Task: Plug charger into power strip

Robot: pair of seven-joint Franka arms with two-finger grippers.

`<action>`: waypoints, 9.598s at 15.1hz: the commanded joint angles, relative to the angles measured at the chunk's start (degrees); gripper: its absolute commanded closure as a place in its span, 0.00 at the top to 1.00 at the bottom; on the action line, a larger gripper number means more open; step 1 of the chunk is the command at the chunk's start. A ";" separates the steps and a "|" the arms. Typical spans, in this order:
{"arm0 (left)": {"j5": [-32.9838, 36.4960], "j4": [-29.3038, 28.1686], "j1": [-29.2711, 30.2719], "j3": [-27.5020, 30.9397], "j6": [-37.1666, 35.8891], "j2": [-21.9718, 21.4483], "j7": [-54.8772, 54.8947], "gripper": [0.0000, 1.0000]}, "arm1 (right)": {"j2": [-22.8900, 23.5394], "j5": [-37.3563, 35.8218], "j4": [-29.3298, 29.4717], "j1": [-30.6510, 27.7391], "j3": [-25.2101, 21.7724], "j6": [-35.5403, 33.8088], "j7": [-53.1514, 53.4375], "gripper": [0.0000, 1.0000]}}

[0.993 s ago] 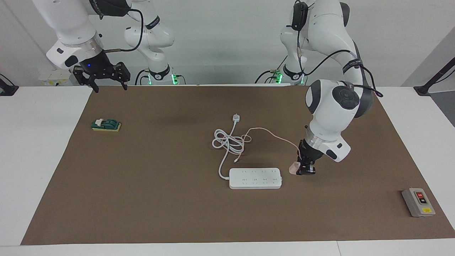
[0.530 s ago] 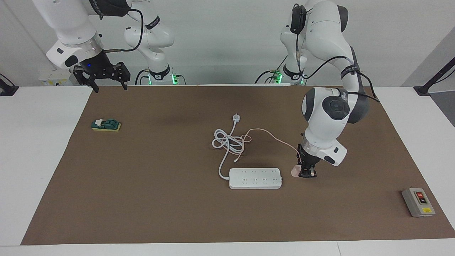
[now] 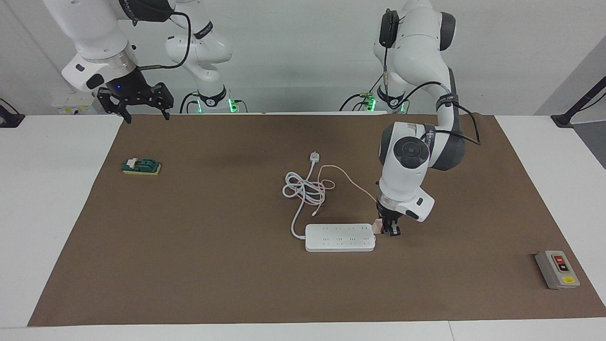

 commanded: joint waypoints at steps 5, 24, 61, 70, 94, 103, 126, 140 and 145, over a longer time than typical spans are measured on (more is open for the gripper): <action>1.18 0.81 -2.28 0.21 -2.05 0.03 -0.22 0.00 | -0.93 -0.09 -0.93 -0.42 0.51 0.46 1.14 1.00; 0.75 -0.60 -2.37 -0.06 -2.66 2.40 1.45 0.00 | -0.93 0.09 -0.93 -0.51 0.51 0.72 3.17 1.00; -0.66 6.35 -1.14 0.03 -6.62 7.67 3.38 0.00 | -0.93 0.00 -0.84 -0.34 0.51 0.63 2.99 1.00; -0.57 5.73 -1.49 0.03 -5.83 10.13 2.76 0.00 | -0.93 0.09 -0.84 -0.34 0.51 0.63 2.99 1.00; -2.07 5.99 -0.79 0.73 -14.43 -4.09 7.14 1.00 | -0.93 0.09 -0.93 -0.25 0.51 0.63 2.99 1.00; -1.54 5.99 5.43 1.17 -28.06 -17.11 60.34 1.00 | -0.93 0.00 -0.93 -0.34 0.51 0.63 2.90 1.00; 1.54 -22.31 23.03 0.65 -22.97 -41.02 109.73 1.00 | -0.93 0.00 -0.84 -0.25 0.59 0.89 2.99 1.00; 1.19 -22.22 30.59 -7.79 -20.24 -40.05 109.37 1.00 | -0.93 0.09 -0.93 -0.34 0.59 0.72 3.08 1.00; 1.18 -22.39 30.15 -7.70 -19.10 -39.88 109.81 1.00 | -0.93 0.09 -0.93 -0.25 0.59 0.81 2.99 1.00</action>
